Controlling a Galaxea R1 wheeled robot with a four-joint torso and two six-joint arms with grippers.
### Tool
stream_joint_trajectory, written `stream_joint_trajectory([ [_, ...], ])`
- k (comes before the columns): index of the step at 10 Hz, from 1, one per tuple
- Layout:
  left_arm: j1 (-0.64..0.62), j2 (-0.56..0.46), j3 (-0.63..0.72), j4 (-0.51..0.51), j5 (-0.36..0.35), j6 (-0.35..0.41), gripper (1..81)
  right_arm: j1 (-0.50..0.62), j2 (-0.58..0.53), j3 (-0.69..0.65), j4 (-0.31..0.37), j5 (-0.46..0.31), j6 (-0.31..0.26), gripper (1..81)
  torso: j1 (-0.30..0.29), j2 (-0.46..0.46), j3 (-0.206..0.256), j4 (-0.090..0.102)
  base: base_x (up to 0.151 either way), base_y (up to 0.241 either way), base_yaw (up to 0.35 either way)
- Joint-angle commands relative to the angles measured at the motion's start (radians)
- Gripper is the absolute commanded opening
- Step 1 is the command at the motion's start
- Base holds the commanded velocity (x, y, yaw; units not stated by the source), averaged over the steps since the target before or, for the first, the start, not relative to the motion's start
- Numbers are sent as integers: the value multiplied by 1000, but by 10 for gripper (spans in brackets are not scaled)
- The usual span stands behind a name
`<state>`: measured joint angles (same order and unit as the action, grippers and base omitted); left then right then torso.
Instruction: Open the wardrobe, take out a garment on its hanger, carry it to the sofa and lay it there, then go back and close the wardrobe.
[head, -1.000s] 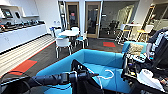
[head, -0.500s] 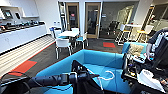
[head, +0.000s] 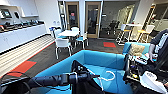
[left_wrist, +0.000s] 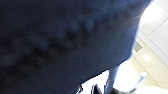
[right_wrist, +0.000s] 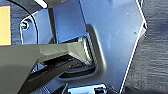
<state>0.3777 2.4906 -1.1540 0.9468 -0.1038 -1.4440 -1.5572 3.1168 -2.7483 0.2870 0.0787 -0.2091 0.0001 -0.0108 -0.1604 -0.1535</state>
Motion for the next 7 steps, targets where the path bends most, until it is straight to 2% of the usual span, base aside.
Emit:
stream_joint_trajectory([
  [1, -154, 1, 42, 26, -16, 13, 10, 24, 7, 10, -2, -68, -4, 811, 0, 0, 0, 0, 75, 0, 0],
  [6, -153, 8, 45, 26, -16, 13, 10, 24, 7, 10, -2, -68, -4, 811, 0, 0, 0, 0, 75, 0, 0],
  [7, -153, 7, 45, 26, -16, 13, 10, 24, 7, 10, -2, -68, -4, 811, 0, 0, 0, 137, 70, 0, 0],
])
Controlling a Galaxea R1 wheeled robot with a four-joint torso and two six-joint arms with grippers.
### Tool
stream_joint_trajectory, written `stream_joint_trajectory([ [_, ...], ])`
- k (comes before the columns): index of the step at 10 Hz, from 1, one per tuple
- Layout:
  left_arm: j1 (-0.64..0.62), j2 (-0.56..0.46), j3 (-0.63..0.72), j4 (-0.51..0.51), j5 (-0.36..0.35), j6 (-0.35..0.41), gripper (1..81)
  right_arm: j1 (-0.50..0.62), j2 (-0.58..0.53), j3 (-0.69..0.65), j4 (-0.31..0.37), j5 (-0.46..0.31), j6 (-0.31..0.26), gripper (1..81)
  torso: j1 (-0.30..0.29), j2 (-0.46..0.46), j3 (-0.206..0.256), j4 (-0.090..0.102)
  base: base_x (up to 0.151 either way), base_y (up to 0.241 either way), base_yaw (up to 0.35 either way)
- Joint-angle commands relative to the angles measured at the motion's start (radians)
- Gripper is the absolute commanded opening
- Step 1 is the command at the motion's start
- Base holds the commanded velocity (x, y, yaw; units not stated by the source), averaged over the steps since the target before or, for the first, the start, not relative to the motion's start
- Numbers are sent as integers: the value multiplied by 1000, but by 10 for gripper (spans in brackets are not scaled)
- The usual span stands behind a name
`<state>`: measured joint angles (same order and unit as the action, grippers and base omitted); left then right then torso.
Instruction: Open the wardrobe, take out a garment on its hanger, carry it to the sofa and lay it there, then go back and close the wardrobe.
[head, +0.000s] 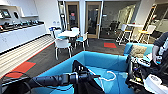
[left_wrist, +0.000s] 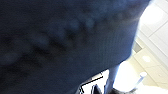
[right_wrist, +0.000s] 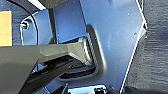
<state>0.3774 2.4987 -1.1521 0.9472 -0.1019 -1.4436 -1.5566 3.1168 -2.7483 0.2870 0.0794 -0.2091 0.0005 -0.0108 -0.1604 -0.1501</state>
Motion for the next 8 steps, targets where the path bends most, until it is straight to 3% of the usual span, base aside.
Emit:
stream_joint_trajectory([
  [1, -150, -4, 43, 25, -18, 12, 10, 23, 7, 10, -3, -69, -4, 811, 0, 0, 0, 97, 0, 0, 0],
  [2, -148, -7, 43, 25, -19, 12, 10, 25, 7, 10, -5, -69, -4, 811, 1, 1, 0, 109, 0, 0, 0],
  [3, -147, -9, 43, 25, -19, 12, 10, 26, 7, 10, -5, -69, -4, 811, 1, 1, 0, 138, 0, 0, 0],
  [7, -140, -1, 38, 39, -15, 12, 10, 26, 7, 10, -3, -69, -3, 811, 0, 0, 0, 274, 0, 0, 0],
  [8, -139, 22, 37, 41, 25, 12, 10, 26, 5, 10, -3, -69, -3, 811, 0, 0, 0, 210, 0, 0, 0],
])
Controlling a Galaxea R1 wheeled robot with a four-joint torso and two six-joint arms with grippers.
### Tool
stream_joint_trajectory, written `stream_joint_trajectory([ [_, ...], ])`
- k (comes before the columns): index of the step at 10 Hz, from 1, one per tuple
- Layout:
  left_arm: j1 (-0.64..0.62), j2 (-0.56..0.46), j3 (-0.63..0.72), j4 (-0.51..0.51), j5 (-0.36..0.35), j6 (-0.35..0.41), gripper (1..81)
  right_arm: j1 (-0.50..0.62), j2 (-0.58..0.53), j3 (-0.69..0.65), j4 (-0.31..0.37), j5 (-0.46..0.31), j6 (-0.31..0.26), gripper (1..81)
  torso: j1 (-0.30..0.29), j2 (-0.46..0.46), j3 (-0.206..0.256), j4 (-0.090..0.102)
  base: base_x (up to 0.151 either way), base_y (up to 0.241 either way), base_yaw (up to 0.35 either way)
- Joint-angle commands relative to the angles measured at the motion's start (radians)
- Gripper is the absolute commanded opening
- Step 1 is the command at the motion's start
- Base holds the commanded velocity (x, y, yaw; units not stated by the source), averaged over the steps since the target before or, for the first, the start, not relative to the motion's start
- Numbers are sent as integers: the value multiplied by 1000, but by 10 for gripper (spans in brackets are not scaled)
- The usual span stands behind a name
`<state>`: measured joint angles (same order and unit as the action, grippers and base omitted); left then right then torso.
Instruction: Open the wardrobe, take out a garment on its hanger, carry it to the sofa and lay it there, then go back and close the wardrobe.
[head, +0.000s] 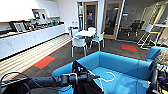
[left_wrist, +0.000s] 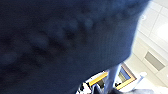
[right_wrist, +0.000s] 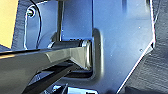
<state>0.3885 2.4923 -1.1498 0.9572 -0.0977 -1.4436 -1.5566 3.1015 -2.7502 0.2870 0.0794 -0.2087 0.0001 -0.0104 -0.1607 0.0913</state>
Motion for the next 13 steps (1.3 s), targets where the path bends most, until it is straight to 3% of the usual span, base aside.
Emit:
stream_joint_trajectory([
  [1, -147, 53, 33, 40, 49, 12, 10, 26, 21, 12, -3, -69, -3, 811, 0, 0, 0, -5, 0, 0, 0],
  [2, -145, 80, 24, 44, 58, 12, 10, 25, 21, 12, -3, -69, -3, 811, 0, 0, -24, 15, 0, 0, 0],
  [3, -145, 102, 15, 44, 58, 12, 10, 25, 21, 12, -3, -69, -3, 811, 0, 0, -188, 20, 0, 0, 0],
  [5, -145, 135, 10, 48, 70, 12, 10, 26, 21, 12, -3, -69, -3, 811, 0, 0, -44, 20, 0, 0, 0],
  [8, -148, 206, -36, 48, 111, 12, 10, 26, 21, 12, -3, -69, -3, 811, 0, 1, -90, 20, 0, 0, 0],
  [13, -243, 387, -70, 26, 177, 11, 10, 31, 21, 12, -2, -67, -3, 811, 0, 1, -90, 20, 0, 0, 0],
])
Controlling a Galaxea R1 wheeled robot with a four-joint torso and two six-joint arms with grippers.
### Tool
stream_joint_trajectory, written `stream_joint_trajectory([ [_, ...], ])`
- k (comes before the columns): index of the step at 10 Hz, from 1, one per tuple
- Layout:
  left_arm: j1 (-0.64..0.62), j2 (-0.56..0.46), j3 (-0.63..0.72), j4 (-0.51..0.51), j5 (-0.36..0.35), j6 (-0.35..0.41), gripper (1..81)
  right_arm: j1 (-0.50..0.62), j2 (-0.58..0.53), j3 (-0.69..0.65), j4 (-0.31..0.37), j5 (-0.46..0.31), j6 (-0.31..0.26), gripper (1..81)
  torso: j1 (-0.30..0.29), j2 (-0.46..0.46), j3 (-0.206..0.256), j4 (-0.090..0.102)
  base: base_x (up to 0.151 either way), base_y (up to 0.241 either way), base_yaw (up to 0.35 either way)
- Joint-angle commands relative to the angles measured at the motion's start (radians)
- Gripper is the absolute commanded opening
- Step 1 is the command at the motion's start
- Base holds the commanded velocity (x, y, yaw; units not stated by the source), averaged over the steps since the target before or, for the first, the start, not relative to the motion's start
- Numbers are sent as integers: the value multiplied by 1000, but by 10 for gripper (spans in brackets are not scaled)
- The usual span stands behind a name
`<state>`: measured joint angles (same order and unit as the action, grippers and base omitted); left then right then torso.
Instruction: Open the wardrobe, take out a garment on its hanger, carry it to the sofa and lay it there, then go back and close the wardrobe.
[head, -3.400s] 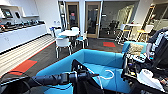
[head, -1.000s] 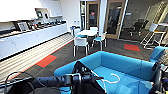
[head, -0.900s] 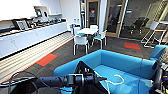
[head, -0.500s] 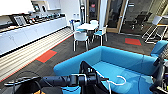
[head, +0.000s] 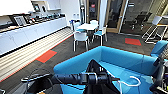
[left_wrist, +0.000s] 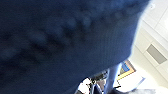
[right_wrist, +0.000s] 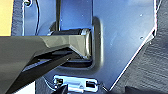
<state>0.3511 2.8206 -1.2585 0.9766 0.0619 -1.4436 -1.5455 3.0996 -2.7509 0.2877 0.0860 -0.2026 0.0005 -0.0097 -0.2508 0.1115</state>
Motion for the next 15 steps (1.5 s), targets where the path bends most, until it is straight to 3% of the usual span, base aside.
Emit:
stream_joint_trajectory([
  [1, -233, 68, 40, -13, 15, 11, 10, 21, 23, 13, -2, -74, -9, 811, 0, 0, 0, 0, 0, 0, 0],
  [6, -312, 116, 40, -45, 3, -20, 10, 23, 23, 13, -2, -75, -9, 811, 0, 0, 0, 0, 0, 0, 0],
  [13, -269, 205, -96, -26, 21, -18, 10, 24, 23, 13, -2, -75, -9, 811, 0, 0, 0, 0, 0, 0, 0],
  [15, -249, 223, -113, 0, 61, -18, 10, 24, 23, 13, -1, -74, -9, 811, 0, 0, 0, 0, 0, 0, 0],
])
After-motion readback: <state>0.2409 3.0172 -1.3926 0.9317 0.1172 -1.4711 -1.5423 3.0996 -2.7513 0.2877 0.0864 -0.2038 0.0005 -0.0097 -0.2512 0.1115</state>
